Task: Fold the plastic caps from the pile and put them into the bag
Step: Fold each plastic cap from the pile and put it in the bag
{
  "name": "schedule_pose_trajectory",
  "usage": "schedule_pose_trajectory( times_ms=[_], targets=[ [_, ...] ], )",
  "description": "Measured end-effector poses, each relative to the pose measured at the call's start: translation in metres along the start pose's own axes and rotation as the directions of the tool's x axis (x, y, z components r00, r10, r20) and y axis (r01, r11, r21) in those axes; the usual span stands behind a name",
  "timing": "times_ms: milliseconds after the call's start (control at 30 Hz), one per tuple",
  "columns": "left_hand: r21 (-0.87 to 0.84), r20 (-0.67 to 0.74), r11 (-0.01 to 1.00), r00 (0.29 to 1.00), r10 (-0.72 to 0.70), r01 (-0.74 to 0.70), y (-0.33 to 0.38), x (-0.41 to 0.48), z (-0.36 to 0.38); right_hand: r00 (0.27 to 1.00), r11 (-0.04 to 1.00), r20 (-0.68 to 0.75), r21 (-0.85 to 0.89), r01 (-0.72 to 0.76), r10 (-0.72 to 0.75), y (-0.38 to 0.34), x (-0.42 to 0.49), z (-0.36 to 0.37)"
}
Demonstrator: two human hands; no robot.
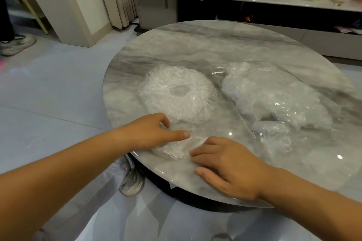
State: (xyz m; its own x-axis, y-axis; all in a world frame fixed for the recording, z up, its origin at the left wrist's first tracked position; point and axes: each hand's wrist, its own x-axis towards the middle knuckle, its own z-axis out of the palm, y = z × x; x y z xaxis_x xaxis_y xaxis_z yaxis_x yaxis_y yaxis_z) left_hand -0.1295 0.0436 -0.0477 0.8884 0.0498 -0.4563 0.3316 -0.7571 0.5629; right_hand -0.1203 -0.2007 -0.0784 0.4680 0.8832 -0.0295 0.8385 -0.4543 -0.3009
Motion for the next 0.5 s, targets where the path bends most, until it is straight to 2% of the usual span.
schedule_pose_trajectory(
  times_ms=[133, 333, 400, 500],
  targets=[
    [0.305, -0.169, 0.952, 0.984, 0.062, -0.008, 0.000, 0.001, 0.017, 1.000, 1.000, 0.007, 0.000, -0.003, 0.003, -0.002, -0.002, -0.002],
    [0.318, -0.197, 0.948, 0.977, 0.082, -0.016, -0.005, 0.004, 0.018, 0.999, 0.999, 0.042, -0.014, -0.030, 0.030, -0.004, -0.006, -0.003],
    [0.227, -0.197, 0.974, 0.978, 0.071, -0.025, -0.006, 0.004, 0.017, 0.997, 0.999, 0.055, -0.014, -0.045, 0.045, -0.005, -0.005, -0.002],
    [-0.159, -0.125, 0.987, 0.992, -0.030, 0.010, -0.004, 0.008, 0.017, 0.996, 0.998, 0.076, -0.043, -0.046, 0.049, -0.008, -0.002, -0.001]
  ],
)
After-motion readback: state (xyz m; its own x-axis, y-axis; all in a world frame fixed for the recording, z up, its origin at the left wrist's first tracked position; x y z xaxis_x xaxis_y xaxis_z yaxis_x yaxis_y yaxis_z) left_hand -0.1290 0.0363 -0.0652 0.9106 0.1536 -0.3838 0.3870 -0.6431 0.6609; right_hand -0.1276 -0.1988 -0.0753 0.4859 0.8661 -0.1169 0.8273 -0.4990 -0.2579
